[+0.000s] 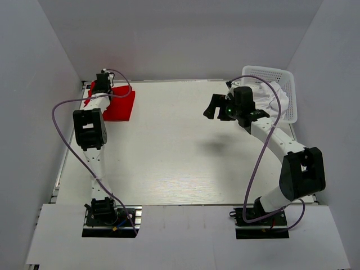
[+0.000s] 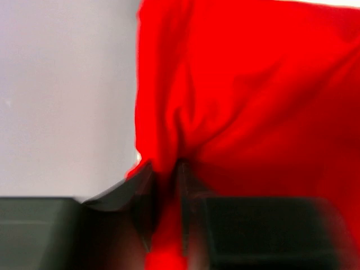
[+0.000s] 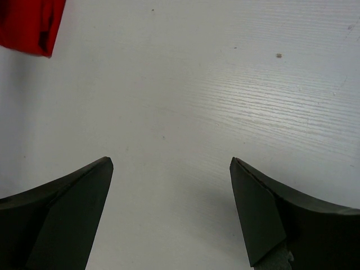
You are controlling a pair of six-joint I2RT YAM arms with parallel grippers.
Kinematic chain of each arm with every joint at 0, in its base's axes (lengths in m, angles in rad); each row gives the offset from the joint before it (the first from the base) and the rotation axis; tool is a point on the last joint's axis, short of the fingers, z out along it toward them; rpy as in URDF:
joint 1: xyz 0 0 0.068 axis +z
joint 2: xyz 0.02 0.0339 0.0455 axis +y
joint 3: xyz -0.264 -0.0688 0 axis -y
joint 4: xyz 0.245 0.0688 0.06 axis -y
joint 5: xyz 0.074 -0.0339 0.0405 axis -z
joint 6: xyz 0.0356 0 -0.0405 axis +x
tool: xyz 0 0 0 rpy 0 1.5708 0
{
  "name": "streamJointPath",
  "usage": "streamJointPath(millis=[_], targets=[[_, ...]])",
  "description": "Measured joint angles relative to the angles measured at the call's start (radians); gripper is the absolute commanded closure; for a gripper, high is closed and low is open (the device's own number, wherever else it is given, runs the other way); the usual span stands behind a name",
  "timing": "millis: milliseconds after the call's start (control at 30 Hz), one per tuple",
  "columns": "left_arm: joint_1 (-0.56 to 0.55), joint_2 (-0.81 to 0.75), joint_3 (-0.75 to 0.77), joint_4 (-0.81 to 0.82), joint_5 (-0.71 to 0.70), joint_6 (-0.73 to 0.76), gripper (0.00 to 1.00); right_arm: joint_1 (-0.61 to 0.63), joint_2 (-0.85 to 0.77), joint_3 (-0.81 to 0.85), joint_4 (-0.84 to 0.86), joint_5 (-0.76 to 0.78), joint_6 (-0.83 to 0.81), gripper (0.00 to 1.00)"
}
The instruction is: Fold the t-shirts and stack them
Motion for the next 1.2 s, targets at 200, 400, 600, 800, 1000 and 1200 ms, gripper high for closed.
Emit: streamJointPath(millis=[200,400,600,800,1000,1200], targets=[[0.002,0.006,0.052,-0.006,-0.031,0.003,0.09,0.000,0.033,0.028,-0.035,-0.001,0.000,0.10],[0.003,-0.002,0.158,-0.099,-0.086,-0.133,0.00,0.000,0.032,0.030,-0.052,0.000,0.000,0.10],[-0.002,-0.230,0.001,-0.257,0.198,-0.410,0.00,0.000,-0.072,-0.052,-0.009,0.002,0.006,0.10],[-0.100,-0.811,-0.663,-0.024,0.613,-0.665,0.00,0.000,-0.253,-0.242,0.061,0.026,0.039,0.10],[-0.269,-1.198,-1.152,0.185,0.821,-0.834,0.00,0.000,-0.385,-0.459,0.200,0.042,0.073,0.10],[-0.294,-1.315,-1.284,0.161,0.779,-0.887,0.00,0.001,-0.439,-0.637,0.303,0.040,0.110,0.10]])
